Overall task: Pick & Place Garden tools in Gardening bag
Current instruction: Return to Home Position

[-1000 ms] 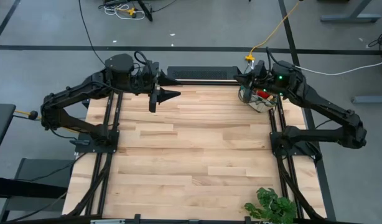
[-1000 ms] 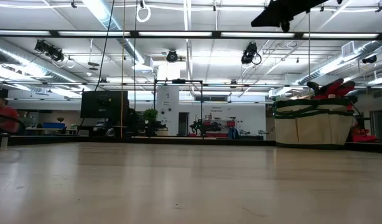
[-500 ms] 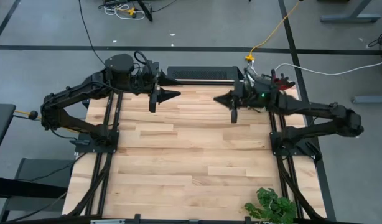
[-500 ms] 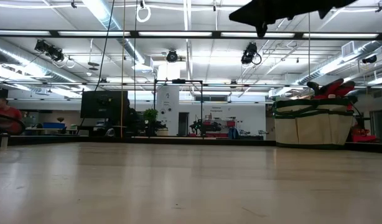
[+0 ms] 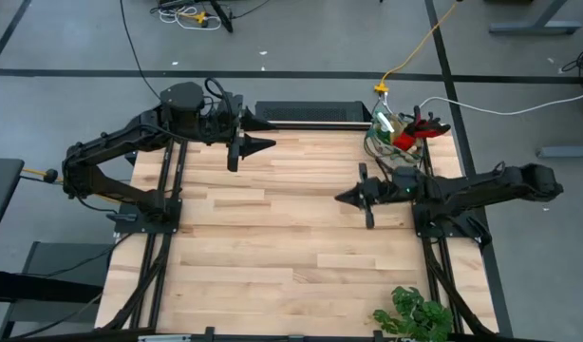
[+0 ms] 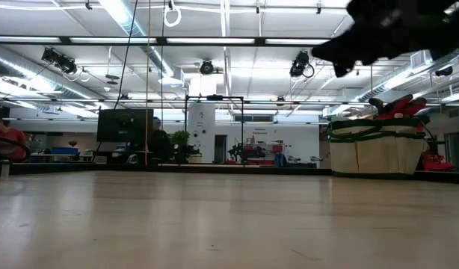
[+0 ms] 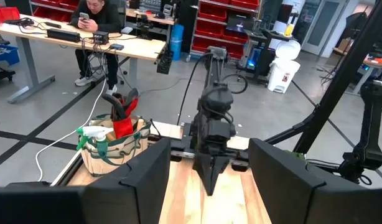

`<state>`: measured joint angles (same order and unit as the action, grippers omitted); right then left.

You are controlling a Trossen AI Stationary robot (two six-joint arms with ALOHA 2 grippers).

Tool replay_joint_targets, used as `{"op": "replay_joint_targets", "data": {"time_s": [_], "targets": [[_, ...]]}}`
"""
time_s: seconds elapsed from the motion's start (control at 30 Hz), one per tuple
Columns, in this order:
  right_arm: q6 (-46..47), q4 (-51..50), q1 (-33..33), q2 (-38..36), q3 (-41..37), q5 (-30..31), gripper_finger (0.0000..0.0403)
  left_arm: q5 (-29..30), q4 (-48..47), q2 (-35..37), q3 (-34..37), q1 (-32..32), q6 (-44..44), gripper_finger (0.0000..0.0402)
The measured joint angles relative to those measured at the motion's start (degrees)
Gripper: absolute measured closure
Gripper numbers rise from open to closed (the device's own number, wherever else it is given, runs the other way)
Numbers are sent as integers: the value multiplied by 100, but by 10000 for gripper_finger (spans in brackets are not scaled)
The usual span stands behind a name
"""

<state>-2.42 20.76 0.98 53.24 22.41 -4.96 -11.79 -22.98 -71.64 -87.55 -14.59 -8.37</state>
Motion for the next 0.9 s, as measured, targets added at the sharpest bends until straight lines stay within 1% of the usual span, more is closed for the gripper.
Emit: {"op": "replay_joint_targets", "data": {"time_s": [0.2,0.37,0.5,0.9], "targets": [[1,382,-363,-750,-902,-23,401,0,9,0,0,0,1,179],[-20,389,-365,-1435,-1464,-1,401,0,12,0,0,0,-2,179],[-149,395,-310,-1832,-1708,-7,401,0,15,0,0,-2,-1,179],[-152,311,-294,-2817,-2154,-18,401,0,24,0,0,0,-2,179]]}}
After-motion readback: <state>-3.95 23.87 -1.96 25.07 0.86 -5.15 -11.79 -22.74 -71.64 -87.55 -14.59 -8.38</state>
